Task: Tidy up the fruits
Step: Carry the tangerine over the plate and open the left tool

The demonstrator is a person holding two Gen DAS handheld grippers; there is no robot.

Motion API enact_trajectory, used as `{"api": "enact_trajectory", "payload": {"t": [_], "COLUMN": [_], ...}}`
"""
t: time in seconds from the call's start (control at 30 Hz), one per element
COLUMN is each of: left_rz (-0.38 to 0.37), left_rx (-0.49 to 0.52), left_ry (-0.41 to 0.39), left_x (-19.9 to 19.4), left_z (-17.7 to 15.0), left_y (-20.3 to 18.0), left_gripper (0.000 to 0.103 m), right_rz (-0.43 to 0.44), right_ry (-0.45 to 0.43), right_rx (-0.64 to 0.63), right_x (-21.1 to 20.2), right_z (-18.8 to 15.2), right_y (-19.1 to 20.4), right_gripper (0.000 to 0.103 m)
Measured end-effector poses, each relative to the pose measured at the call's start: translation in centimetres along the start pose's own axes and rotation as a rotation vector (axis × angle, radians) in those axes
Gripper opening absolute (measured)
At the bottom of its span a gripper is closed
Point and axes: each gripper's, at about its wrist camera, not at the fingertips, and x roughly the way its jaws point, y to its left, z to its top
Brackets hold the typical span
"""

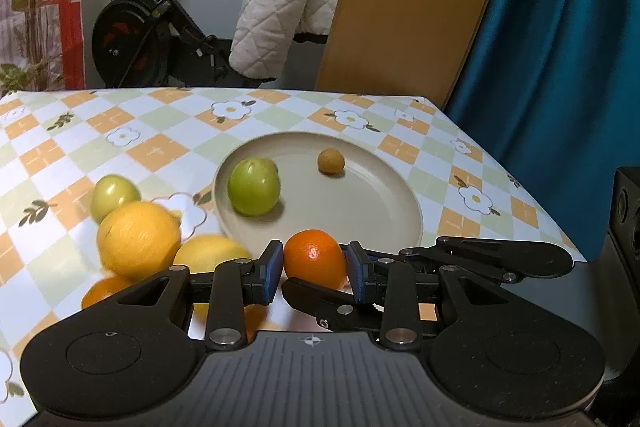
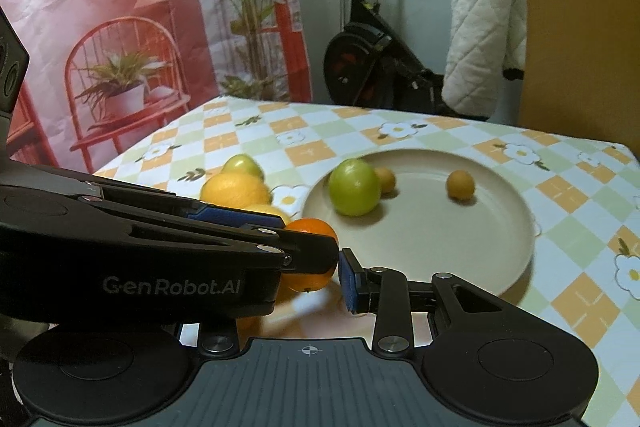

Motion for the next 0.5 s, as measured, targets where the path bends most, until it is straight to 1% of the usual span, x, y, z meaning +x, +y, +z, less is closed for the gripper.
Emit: {"api": "enact_trajectory", "payload": {"t": [0.1,0.27,0.5], "left_rz": [-0.011,-0.038,-0.019], "left_rx": [-0.004,-0.064,-0.047], "left_ry": [-0.001,0.019,0.045], "left_x": [1.0,3.2,6.5], "left_z": [0.8,2.6,4.2], "left_y": [0.2,1.0,0.5], "left_gripper": [0.036,0.036,0.036], "right_rz": [-0.014,-0.027,-0.047], "right_ry": [-0.008,-0.011,0.003], "right_rx": [-0.004,0.003,0.019], "right_x": [0.6,2.1,4.5], "right_z": [0.4,1.5,2.5], "right_y": [-0.7,-2.3,-4.7], "right_gripper": [0.031,0.031,0.031]}}
